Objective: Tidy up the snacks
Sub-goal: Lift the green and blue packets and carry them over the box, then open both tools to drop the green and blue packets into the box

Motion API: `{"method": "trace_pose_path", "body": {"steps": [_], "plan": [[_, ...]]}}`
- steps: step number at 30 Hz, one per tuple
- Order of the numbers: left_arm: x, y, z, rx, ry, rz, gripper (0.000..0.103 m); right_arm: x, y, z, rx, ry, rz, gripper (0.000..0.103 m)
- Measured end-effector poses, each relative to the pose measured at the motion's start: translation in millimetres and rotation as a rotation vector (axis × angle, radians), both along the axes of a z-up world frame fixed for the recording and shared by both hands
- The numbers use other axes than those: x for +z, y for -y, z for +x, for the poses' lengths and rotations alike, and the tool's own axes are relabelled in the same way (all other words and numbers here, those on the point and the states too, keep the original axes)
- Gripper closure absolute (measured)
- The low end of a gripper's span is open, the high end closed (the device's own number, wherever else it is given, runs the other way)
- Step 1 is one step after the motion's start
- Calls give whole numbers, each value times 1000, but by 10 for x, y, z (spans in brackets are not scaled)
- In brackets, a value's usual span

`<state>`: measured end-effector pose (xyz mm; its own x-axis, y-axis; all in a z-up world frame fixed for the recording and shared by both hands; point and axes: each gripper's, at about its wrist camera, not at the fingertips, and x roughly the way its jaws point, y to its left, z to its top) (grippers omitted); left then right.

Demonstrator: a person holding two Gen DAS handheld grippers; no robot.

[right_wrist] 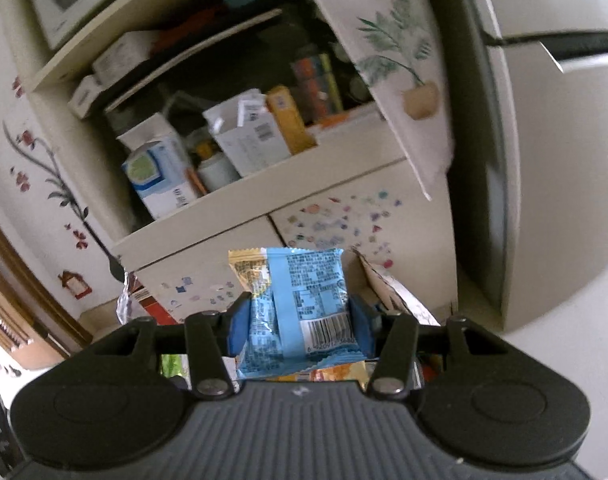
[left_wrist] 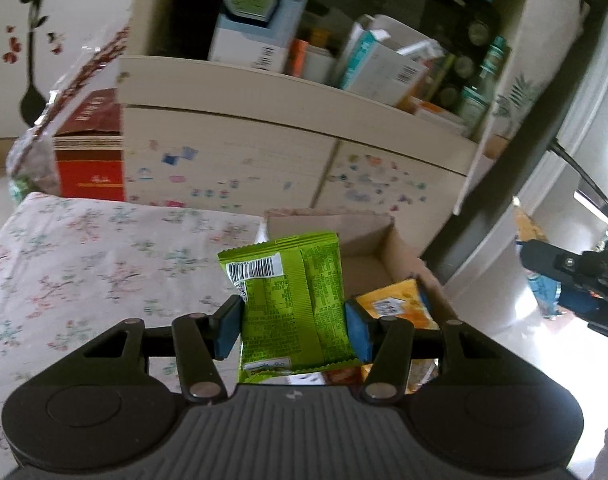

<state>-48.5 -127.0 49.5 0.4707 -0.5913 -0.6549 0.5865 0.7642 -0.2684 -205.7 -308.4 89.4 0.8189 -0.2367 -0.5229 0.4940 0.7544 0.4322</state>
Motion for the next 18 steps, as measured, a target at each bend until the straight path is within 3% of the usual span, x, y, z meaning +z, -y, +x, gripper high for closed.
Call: {"method": "trace_pose_path", "body": {"steps": [14,16,18], "plan": [[-225,540,-91,-139,-37,-13,43,-173,109,-14,-54,-67,72,49],[-269,572,-86,-142,-40,-15,36,-219,150,-14,-72,-79,100,47],[-268,583,-101,-130,-19,-4,12,-241,174,-11,-79,-85,114,37]]}}
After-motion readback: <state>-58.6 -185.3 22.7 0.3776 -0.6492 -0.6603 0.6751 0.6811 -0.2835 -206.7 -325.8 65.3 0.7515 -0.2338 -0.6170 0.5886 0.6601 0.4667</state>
